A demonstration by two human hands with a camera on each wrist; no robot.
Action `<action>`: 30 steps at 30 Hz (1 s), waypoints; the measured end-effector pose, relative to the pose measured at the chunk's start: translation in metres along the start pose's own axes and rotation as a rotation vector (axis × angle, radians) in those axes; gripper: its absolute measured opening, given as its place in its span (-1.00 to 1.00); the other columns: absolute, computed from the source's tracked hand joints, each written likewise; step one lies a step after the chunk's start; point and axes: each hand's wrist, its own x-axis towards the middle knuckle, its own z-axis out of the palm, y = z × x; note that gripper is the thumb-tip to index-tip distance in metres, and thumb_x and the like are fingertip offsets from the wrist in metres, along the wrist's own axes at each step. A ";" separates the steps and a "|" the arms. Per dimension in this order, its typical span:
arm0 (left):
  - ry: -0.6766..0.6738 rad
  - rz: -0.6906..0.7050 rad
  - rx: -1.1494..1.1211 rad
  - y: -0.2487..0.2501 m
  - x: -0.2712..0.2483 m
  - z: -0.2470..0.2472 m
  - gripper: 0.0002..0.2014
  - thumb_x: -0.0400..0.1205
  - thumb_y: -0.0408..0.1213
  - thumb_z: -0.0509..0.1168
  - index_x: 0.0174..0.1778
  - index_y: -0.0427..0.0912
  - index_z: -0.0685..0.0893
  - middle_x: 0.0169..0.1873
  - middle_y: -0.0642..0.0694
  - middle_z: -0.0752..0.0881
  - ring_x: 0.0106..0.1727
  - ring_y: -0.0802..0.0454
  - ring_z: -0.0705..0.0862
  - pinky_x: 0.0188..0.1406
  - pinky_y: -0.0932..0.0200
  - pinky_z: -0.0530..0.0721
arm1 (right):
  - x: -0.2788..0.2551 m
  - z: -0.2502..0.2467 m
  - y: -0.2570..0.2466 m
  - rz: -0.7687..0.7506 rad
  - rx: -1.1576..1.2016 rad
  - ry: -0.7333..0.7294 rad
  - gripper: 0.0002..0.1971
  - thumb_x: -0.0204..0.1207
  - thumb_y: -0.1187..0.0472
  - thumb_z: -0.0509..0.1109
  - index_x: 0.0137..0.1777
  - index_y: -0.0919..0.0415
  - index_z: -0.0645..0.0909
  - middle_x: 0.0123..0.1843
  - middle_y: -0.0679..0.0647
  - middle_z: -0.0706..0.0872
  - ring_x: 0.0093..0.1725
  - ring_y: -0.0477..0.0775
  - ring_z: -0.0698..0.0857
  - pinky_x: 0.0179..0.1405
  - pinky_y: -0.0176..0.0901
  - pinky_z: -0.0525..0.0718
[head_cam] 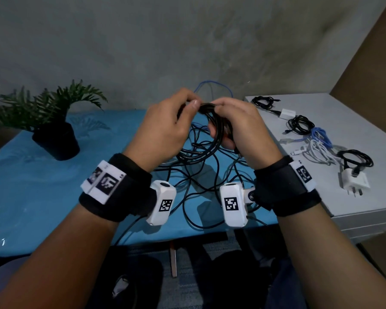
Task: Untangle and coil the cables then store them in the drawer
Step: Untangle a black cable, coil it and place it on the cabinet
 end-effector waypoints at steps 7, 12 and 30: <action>-0.046 -0.096 -0.141 0.001 0.007 -0.026 -0.70 0.80 -0.08 0.08 -0.09 -0.03 0.67 -0.50 0.14 0.56 -0.53 0.18 0.45 -0.49 0.11 0.40 | -0.001 -0.022 -0.003 -0.212 -0.232 -0.120 -0.74 0.77 0.35 0.25 0.25 0.09 0.71 -0.23 -0.25 0.76 -0.30 -0.10 0.59 -0.24 -0.34 0.56; -0.101 -0.269 -0.574 0.014 0.005 -0.018 -0.70 0.88 -0.23 0.02 -0.04 -0.19 0.61 -0.50 0.03 0.34 -0.55 0.15 0.24 -0.61 0.28 0.20 | 0.006 -0.015 0.015 -0.324 -0.500 0.107 -0.87 0.68 0.13 0.43 0.02 0.14 0.78 -0.10 -0.09 0.64 -0.15 -0.30 0.58 -0.08 -0.38 0.54; 0.154 -0.019 -0.056 0.009 0.003 -0.014 -0.74 0.82 -0.04 0.17 0.05 -0.16 0.60 -0.46 -0.07 0.57 -0.47 0.17 0.47 -0.36 0.08 0.48 | -0.005 0.018 0.001 0.400 0.881 -0.249 -0.74 0.70 0.21 0.17 0.11 0.28 0.69 -0.22 0.04 0.81 -0.12 0.01 0.78 -0.05 -0.16 0.70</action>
